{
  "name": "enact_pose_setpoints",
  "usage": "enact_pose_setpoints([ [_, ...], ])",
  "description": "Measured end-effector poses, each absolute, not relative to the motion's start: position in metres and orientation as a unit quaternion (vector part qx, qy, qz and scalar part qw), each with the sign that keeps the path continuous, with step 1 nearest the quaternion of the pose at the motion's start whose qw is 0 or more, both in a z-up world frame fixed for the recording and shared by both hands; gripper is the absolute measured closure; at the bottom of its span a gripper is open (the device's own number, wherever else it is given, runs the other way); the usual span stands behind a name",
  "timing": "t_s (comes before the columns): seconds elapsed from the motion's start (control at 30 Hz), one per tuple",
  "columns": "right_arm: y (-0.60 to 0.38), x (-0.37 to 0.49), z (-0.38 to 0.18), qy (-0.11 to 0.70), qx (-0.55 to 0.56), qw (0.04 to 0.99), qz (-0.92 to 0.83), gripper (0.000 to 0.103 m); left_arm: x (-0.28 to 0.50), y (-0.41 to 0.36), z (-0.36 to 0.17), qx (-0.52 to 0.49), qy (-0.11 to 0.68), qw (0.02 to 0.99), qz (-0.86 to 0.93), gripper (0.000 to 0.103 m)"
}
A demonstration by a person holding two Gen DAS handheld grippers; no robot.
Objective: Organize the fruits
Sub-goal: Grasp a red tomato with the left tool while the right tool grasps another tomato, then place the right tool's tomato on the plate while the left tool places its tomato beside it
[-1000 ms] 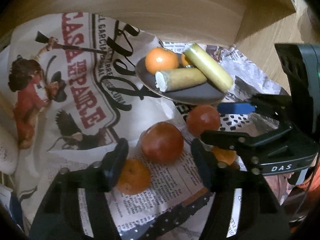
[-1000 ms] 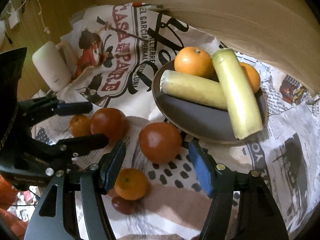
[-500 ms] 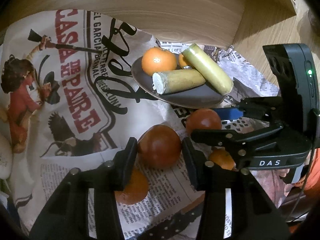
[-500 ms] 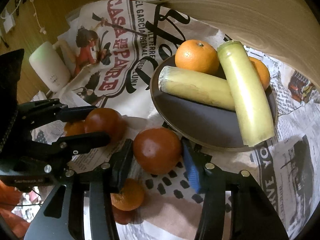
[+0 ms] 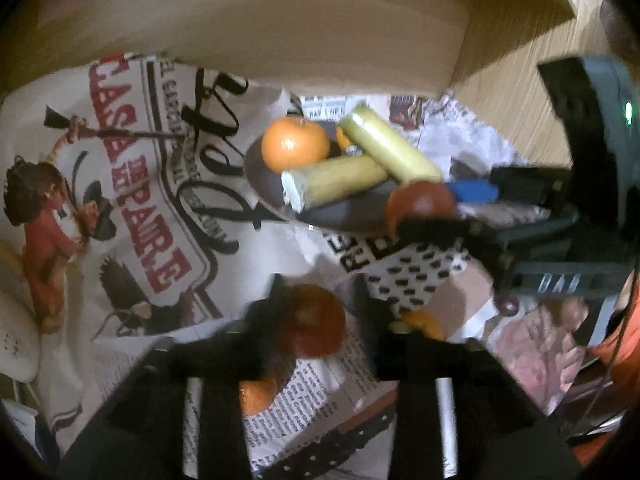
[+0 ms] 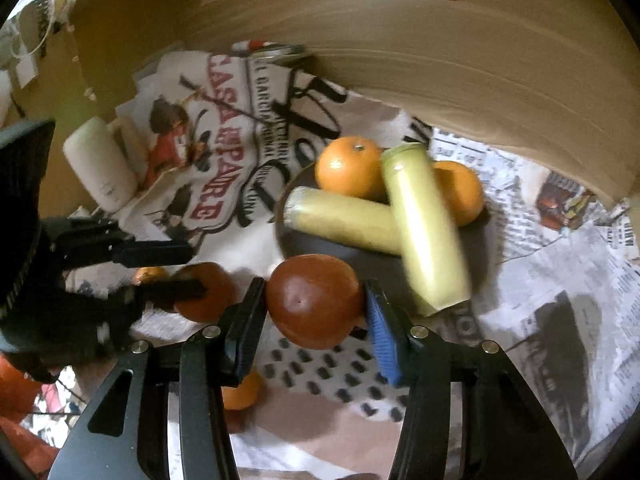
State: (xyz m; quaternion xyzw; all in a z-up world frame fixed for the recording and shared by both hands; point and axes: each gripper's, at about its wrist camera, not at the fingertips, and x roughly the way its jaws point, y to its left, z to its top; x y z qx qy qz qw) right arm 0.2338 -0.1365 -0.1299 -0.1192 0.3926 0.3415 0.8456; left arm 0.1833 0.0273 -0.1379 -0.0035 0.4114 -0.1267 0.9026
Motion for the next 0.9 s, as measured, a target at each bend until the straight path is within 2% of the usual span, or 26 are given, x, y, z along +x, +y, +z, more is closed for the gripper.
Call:
enact_pose_setpoints([
  [0.37,-0.145,0.254,-0.141,0.405,-0.115,0.847,0.323,0.058,0.197,0.035,-0.168,0.002,0.448,0.886,-0.117,0.054],
  [0.73,-0.141,0.265,-0.147,0.41,-0.122,0.846,0.319,0.057,0.207,0.029,-0.153,-0.03,0.421,0.895,-0.144,0.059],
  [0.77,-0.142,0.265,-0.148,0.412,-0.121,0.845,0.318,0.057,0.208,0.028,-0.149,-0.031,0.416,0.897,-0.146,0.06],
  [0.83,-0.147,0.264,-0.146,0.41,-0.118,0.847,0.317,0.057,0.211,0.024,-0.141,-0.027,0.406,0.901,-0.149,0.081],
  [0.9,-0.151,0.263,-0.142,0.408,-0.112,0.848,0.318,0.057,0.217,0.019,-0.133,-0.034,0.402,0.9,-0.164,0.085],
])
